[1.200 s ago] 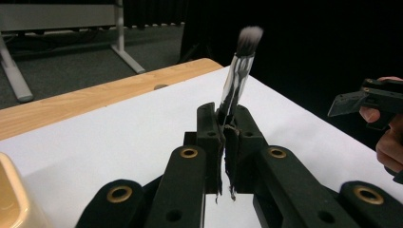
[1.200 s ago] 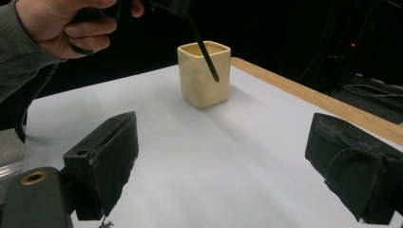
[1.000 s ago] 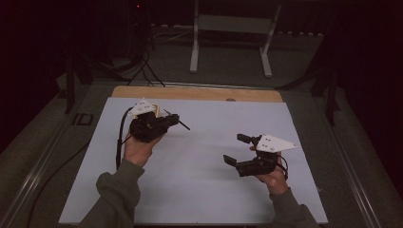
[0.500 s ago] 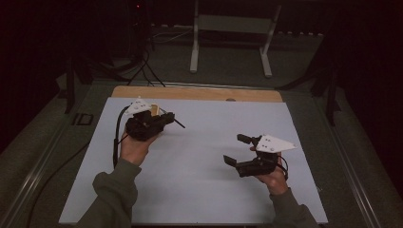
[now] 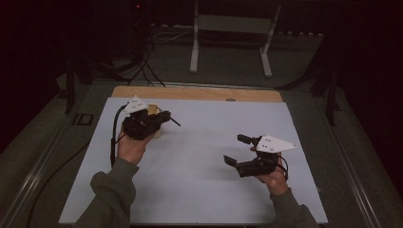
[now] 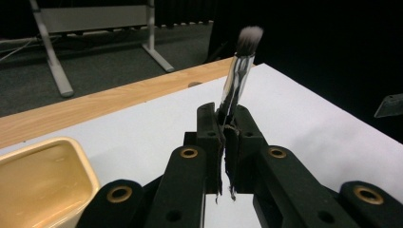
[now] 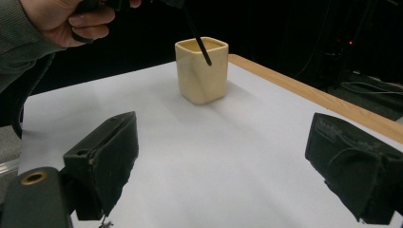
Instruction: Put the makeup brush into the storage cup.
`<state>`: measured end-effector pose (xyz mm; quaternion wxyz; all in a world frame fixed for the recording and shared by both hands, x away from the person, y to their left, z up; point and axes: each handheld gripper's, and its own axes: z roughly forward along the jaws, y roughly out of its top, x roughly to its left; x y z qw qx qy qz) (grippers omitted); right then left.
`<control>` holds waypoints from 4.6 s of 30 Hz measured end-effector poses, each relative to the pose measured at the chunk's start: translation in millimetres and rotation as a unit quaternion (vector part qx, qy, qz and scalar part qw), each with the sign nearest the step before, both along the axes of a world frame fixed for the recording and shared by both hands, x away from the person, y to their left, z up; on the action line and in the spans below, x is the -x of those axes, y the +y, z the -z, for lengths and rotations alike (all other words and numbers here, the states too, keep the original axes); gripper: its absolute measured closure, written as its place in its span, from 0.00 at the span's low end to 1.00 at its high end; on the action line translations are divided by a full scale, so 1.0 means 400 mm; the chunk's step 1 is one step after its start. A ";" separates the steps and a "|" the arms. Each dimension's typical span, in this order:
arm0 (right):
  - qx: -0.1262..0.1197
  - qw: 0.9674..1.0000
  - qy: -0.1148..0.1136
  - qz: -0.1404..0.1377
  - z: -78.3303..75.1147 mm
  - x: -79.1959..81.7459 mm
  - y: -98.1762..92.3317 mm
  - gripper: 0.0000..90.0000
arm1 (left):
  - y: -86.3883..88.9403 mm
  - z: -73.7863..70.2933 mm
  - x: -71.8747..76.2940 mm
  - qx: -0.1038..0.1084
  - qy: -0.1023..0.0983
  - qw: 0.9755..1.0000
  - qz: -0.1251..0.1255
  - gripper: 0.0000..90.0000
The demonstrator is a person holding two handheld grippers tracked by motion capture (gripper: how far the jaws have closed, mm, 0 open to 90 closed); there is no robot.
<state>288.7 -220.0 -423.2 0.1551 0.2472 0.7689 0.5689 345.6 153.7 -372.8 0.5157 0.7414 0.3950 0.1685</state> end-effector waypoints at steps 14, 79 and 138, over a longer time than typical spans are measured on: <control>-0.002 1.000 0.000 -0.001 -0.001 0.001 -0.003 0.12 | 0.008 0.006 -0.007 -0.013 -0.007 1.000 -0.013 0.96; 0.000 1.000 0.006 -0.004 0.005 -0.001 -0.001 0.12 | 0.143 -0.007 -0.058 -0.019 -0.008 0.997 -0.079 0.96; -0.001 1.000 0.007 -0.005 0.007 0.000 -0.001 0.12 | 0.166 0.022 -0.089 -0.085 0.004 0.989 -0.118 0.96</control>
